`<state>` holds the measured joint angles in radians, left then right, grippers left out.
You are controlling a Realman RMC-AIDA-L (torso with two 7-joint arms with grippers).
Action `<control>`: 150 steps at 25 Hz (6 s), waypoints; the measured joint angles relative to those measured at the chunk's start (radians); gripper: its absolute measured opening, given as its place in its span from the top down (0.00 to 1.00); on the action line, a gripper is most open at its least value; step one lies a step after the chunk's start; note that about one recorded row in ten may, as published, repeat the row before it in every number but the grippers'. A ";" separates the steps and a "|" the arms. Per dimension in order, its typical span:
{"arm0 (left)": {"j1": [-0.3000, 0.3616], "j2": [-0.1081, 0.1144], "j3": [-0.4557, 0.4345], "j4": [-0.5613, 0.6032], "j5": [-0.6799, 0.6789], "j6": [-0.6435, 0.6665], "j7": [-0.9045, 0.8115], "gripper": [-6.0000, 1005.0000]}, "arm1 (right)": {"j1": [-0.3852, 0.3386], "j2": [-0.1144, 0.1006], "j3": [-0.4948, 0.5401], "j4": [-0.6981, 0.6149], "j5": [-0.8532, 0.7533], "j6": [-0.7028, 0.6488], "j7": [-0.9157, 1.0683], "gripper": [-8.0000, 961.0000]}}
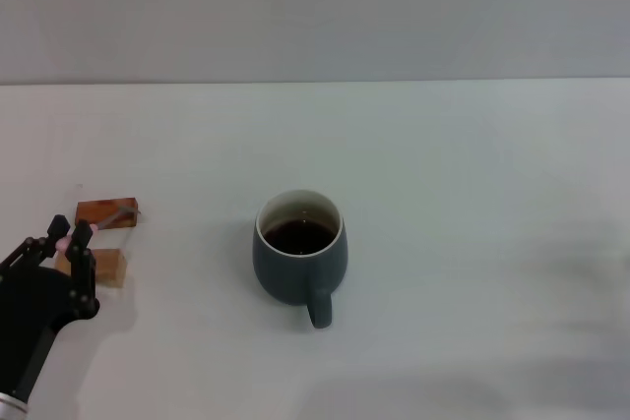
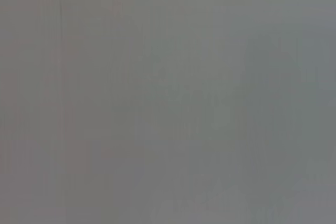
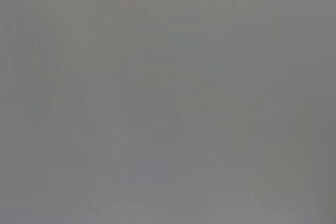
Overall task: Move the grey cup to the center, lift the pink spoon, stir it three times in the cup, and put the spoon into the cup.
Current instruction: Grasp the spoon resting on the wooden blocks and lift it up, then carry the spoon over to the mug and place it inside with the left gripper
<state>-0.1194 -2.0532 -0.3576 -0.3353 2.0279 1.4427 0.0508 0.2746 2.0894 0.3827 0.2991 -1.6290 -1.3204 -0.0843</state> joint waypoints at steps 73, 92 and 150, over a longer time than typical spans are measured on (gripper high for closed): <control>-0.208 0.160 -0.175 -0.346 0.462 -0.042 -0.093 0.85 | -0.050 -0.002 0.004 -0.099 0.197 0.030 0.000 0.99; -0.215 0.085 -0.309 -0.314 0.657 -0.143 -0.169 0.85 | -0.043 -0.002 -0.004 -0.100 0.198 0.048 0.000 0.99; -0.238 -0.004 -0.308 -0.070 0.658 -0.162 -0.220 0.85 | -0.024 -0.002 -0.013 -0.097 0.186 0.056 0.000 0.99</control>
<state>-0.3572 -2.0575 -0.6659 -0.4051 2.6861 1.2805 -0.1696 0.2506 2.0878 0.3697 0.2025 -1.4433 -1.2644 -0.0843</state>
